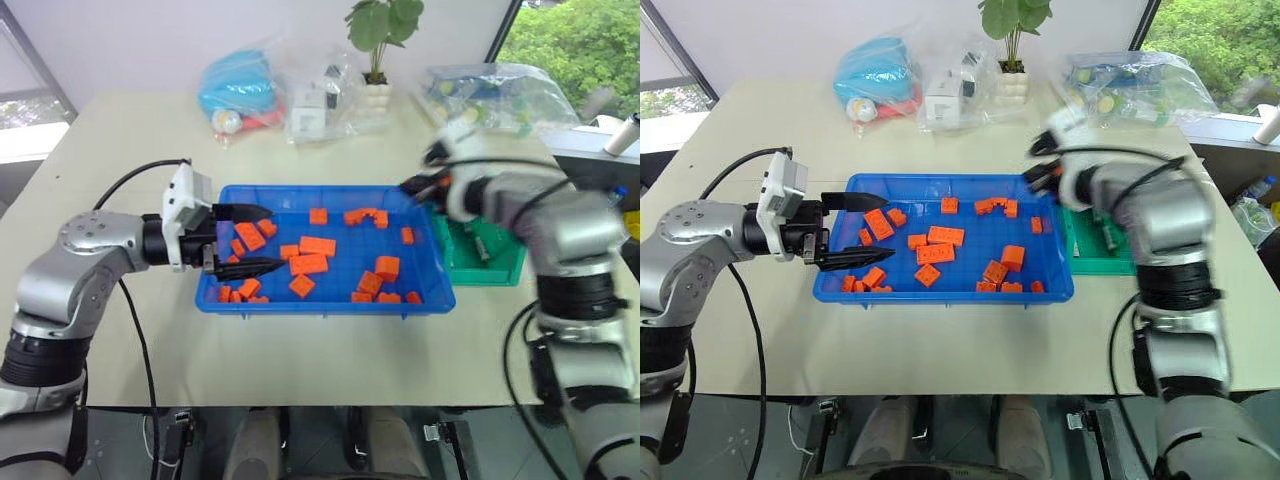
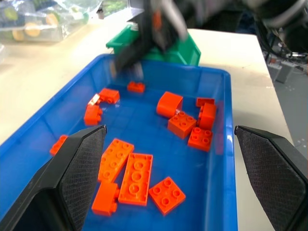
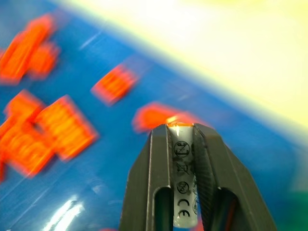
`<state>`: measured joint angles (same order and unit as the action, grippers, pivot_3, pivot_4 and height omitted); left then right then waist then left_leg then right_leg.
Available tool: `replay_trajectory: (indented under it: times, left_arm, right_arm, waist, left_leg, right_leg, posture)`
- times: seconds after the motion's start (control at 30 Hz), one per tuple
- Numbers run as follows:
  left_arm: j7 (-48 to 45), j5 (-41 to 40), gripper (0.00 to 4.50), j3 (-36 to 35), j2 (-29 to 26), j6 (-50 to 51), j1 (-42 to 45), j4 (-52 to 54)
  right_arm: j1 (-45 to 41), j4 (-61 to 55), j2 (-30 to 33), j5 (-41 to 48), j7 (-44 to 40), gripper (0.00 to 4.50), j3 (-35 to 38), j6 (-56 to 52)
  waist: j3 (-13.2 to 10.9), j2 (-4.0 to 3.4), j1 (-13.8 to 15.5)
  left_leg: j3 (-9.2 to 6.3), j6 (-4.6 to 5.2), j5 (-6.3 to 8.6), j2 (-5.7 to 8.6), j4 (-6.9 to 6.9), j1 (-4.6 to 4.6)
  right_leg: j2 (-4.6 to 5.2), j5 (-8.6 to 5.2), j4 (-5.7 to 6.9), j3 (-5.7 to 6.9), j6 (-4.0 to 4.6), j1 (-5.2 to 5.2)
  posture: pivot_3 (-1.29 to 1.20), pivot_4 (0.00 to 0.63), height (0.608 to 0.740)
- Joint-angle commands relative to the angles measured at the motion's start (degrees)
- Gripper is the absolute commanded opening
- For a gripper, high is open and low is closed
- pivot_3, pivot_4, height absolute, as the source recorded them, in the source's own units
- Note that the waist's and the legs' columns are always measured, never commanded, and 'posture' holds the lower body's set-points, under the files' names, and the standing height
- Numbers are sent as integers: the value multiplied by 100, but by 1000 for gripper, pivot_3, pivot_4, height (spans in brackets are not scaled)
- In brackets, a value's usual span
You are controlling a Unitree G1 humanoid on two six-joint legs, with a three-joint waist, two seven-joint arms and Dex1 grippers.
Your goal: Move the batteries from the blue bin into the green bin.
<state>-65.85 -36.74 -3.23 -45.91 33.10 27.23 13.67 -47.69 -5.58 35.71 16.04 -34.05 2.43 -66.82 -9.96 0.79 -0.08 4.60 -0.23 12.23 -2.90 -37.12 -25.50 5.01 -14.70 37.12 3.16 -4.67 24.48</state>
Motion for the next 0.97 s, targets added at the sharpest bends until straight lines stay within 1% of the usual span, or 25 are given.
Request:
replay_trajectory:
  times: [0.03,0.13,0.17,0.27,0.3,0.37,0.4,0.47,0.6,0.77,0.83,0.97]
  left_arm:
    - [-98,41,4500,-6,21,-140,110,-101]
    - [-174,79,4500,45,44,-184,176,-221]
    - [-192,90,4500,57,54,-189,197,-246]
    - [-262,140,4500,88,79,-228,272,-359]
    - [-279,152,4500,94,84,-237,288,-383]
    - [-320,179,4500,112,85,-264,337,-467]
    - [-338,193,4500,118,82,-277,355,-502]
    - [-388,224,4500,88,26,-294,384,-594]
    - [-570,300,4500,-93,-274,-364,380,-875]
    - [-867,302,4500,-431,-794,-464,213,-1190]
    - [-947,319,4500,-620,-1002,-515,63,-1282]
    - [-980,481,4500,-879,-1288,-739,-275,-1380]
  right_arm:
    - [175,-352,579,67,59,76,648,-289]
    - [718,-627,920,138,21,76,859,-421]
    - [920,-720,977,145,27,1112,890,-413]
    - [1390,-903,1047,102,86,2498,849,-200]
    - [1461,-925,1039,111,104,3112,861,-145]
    - [1570,-865,1036,133,85,4184,911,43]
    - [1652,-819,1079,133,11,4484,931,250]
    - [1965,-667,1349,204,-464,4484,1088,889]
    - [2571,-369,2162,352,-1806,4484,1447,2359]
    - [3010,270,2905,697,-3389,4484,1886,3510]
    - [3158,559,3090,750,-3824,4484,1954,3803]
    - [3304,1116,3191,704,-4276,4484,1881,4275]
  waist:
    - [0,0,13]
    - [1,1,22]
    - [1,1,12]
    - [0,0,-21]
    - [-1,-1,-38]
    - [-1,-2,-62]
    - [-1,-2,-64]
    - [-1,-2,-49]
    - [-3,0,17]
    - [-3,-2,25]
    - [-3,-1,22]
    - [-3,-2,19]
  left_leg:
    - [1,0,0,0,1,0]
    - [1,0,0,-1,3,6]
    - [2,0,0,-2,4,6]
    - [3,0,0,-2,3,6]
    - [2,0,0,-2,3,6]
    - [3,0,0,-2,2,6]
    - [3,0,0,-2,2,6]
    - [1,0,0,-2,2,6]
    - [1,1,0,2,2,1]
    - [5,1,0,-4,-1,10]
    - [6,1,1,-5,1,12]
    - [8,0,0,-5,1,12]
  right_leg:
    - [0,0,0,0,0,0]
    - [-2,-1,0,0,1,-1]
    - [-2,-1,0,-1,1,0]
    - [-2,-1,2,-3,1,0]
    - [-3,0,3,-2,1,0]
    - [-2,0,3,-3,0,0]
    - [-3,0,2,-3,0,0]
    - [-4,-1,2,-2,0,0]
    - [-1,-4,-3,-2,-5,-1]
    - [-4,-5,-2,-3,-4,-2]
    - [-3,-5,-3,-3,-3,-3]
    - [-1,-15,-4,-3,14,-3]
  posture:
    - [0,150,736]
    - [0,150,736]
    - [0,150,736]
    - [0,150,736]
    - [0,150,736]
    - [0,150,736]
    - [0,150,736]
    - [0,150,736]
    - [0,150,736]
    - [0,150,736]
    - [0,150,736]
    - [0,150,736]
